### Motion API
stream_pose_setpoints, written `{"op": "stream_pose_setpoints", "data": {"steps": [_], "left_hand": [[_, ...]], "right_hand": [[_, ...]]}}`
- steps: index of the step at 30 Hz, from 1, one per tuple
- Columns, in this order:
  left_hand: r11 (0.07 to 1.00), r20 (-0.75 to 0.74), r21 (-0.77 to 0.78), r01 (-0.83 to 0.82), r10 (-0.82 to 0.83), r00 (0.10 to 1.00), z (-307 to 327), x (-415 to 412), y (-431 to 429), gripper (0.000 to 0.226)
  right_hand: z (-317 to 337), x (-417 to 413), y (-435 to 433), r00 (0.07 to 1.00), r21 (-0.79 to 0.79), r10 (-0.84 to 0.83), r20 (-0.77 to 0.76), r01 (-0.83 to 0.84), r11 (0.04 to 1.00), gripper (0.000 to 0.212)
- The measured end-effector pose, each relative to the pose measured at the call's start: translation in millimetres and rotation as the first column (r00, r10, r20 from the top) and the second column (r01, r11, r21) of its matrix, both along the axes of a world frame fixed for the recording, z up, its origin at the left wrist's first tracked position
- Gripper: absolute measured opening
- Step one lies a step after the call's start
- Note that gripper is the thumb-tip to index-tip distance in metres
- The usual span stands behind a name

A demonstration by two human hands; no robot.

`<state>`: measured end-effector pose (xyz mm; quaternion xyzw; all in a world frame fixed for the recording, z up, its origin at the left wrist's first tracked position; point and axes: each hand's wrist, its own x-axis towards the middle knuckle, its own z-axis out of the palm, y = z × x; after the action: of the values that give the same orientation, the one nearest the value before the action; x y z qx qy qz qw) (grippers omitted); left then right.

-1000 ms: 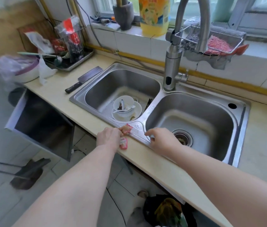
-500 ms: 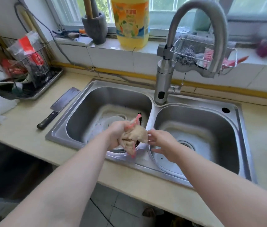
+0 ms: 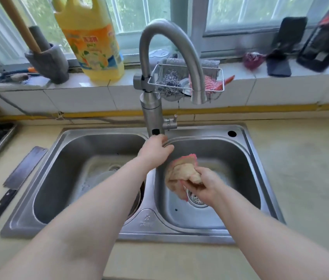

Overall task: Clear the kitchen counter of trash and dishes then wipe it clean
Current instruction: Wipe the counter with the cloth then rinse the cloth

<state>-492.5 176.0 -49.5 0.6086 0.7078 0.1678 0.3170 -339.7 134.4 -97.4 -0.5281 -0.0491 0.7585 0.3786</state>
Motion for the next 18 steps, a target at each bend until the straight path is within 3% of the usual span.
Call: {"op": "stream_pose_setpoints", "data": {"steps": [2, 4, 9, 13, 18], "left_hand": [[0.984, -0.154, 0.141, 0.108, -0.086, 0.984, 6.2, 6.9, 22.1, 0.053], [0.953, -0.206, 0.216, 0.21, -0.166, 0.964, 11.3, 17.1, 47.7, 0.059], [0.931, -0.378, 0.081, 0.357, -0.302, 0.875, 7.6, 24.0, 78.5, 0.054], [0.898, -0.462, 0.125, 0.421, -0.323, 0.826, -0.5, 19.7, 67.6, 0.058], [0.811, -0.61, -0.024, 0.584, -0.475, 0.634, -35.9, 18.7, 42.9, 0.071]], "right_hand": [[-0.4, 10.4, 8.4, 0.995, -0.018, -0.096, 0.003, 0.096, 0.995, 0.023], [0.4, 18.7, 17.6, 0.985, -0.044, -0.172, 0.004, 0.172, 0.984, 0.026], [10.4, 19.2, 30.7, 0.962, -0.115, -0.271, -0.031, 0.266, 0.957, 0.034], [13.0, 9.7, 35.8, 0.961, -0.106, -0.265, -0.081, 0.256, 0.961, 0.037], [13.5, 3.3, 35.7, 0.962, -0.093, -0.262, -0.075, 0.255, 0.963, 0.026]]}}
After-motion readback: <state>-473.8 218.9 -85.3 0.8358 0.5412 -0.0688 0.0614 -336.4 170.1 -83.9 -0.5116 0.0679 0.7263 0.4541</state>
